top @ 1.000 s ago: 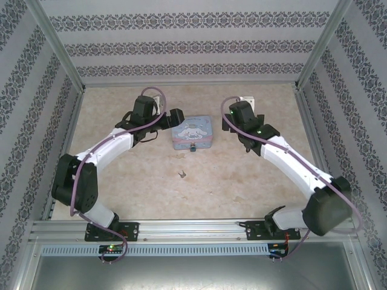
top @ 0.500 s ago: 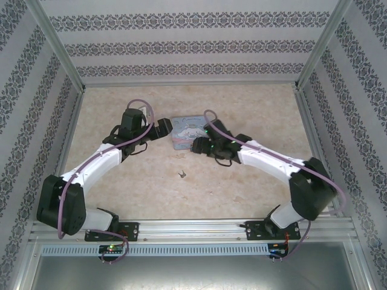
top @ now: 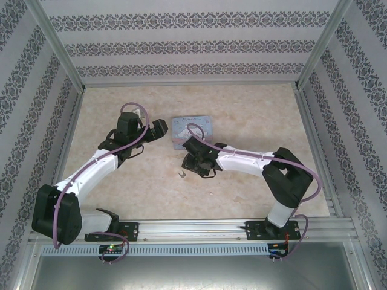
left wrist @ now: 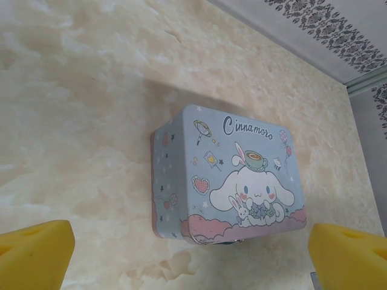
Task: Unlock a padlock with a key
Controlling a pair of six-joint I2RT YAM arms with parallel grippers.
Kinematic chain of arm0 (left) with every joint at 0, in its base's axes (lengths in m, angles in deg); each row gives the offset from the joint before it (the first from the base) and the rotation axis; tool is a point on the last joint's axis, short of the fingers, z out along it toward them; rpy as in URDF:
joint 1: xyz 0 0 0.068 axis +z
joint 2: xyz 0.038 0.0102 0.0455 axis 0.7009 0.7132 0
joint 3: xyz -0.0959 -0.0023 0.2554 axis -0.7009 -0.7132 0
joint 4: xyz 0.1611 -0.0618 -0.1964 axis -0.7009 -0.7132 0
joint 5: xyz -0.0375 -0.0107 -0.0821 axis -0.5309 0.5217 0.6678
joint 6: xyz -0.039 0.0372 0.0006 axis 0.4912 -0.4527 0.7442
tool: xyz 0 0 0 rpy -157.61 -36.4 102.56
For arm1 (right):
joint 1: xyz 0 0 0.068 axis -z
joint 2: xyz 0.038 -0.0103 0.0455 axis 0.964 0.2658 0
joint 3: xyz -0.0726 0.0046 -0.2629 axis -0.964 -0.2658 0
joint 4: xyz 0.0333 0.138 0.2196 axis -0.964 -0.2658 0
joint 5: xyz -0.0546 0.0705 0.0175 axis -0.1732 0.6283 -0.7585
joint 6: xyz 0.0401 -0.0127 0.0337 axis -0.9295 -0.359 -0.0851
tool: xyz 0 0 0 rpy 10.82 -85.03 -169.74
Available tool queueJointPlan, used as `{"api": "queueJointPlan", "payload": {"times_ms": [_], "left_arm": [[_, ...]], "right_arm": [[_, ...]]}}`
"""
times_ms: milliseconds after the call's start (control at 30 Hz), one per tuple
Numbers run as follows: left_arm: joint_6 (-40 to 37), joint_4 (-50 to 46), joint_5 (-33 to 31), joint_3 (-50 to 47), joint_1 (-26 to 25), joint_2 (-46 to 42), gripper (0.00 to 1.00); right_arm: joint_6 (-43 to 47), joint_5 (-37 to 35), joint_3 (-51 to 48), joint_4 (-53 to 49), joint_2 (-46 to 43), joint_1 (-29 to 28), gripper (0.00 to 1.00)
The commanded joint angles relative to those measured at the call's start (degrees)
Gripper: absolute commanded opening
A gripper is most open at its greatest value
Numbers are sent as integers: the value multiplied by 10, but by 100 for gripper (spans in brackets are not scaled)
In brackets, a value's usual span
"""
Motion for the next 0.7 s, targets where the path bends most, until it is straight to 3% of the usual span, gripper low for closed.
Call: {"api": "queueJointPlan", "payload": {"times_ms": [0,667], "left_arm": [[11,-7,-9,-8,9,-9,99],[21,22,-2,-26,22,-4,99]], "right_arm": [[-23,-12,22,-9,16,-11,45],[-48,-6,53,-30,70,-41,44]]}}
